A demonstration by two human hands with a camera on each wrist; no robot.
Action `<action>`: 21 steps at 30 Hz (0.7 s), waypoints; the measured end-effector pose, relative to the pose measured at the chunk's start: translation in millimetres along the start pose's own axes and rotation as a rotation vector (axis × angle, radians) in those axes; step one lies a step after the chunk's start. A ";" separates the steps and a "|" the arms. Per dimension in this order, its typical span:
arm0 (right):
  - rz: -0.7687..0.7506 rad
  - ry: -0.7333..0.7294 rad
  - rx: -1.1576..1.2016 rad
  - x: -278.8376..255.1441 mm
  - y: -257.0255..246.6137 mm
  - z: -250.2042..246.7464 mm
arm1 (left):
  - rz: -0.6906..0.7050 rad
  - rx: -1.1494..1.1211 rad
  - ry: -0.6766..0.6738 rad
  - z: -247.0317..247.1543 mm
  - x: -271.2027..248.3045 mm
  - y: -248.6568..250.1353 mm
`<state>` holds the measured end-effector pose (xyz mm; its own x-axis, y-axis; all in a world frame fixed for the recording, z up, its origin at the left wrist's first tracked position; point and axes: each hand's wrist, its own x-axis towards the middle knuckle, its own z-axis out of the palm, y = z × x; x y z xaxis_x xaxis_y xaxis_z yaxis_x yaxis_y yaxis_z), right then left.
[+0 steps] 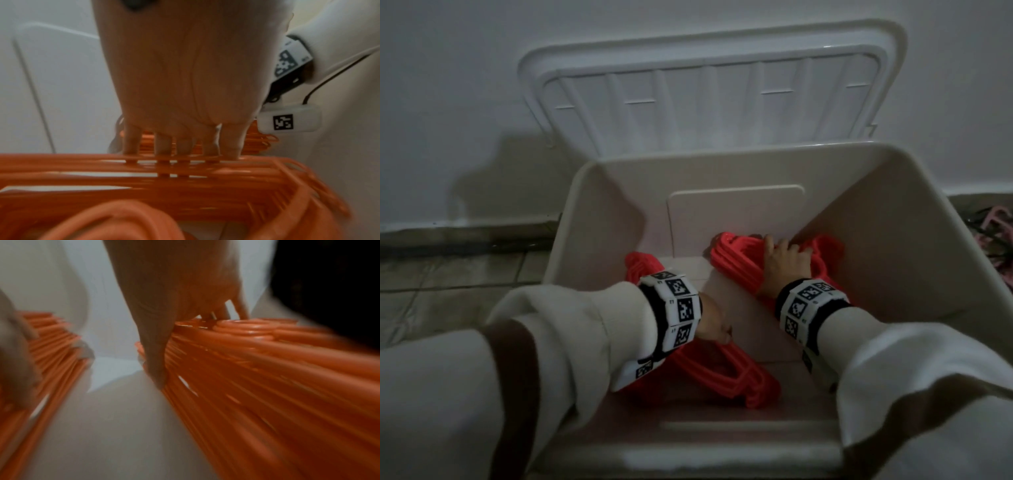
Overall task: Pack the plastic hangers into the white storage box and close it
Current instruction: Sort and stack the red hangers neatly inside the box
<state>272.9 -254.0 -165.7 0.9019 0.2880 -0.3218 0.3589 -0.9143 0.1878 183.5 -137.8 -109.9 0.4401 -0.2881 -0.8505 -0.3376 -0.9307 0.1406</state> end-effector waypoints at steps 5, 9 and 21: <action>0.084 -0.033 0.071 5.5 2.9 -3.8 | -0.018 -0.053 0.020 3.2 3.5 -5.0; 0.078 -0.046 0.056 6.3 2.9 -4.4 | 0.021 -0.065 0.034 6.8 3.5 -9.3; -0.040 -0.186 0.039 -10.5 21.0 -54.0 | -0.025 -0.177 0.374 -23.2 -14.4 -12.3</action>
<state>283.9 -260.9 -108.3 0.8262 0.2697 -0.4947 0.3802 -0.9148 0.1362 200.6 -127.4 -87.6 0.7296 -0.2961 -0.6164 -0.1887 -0.9536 0.2347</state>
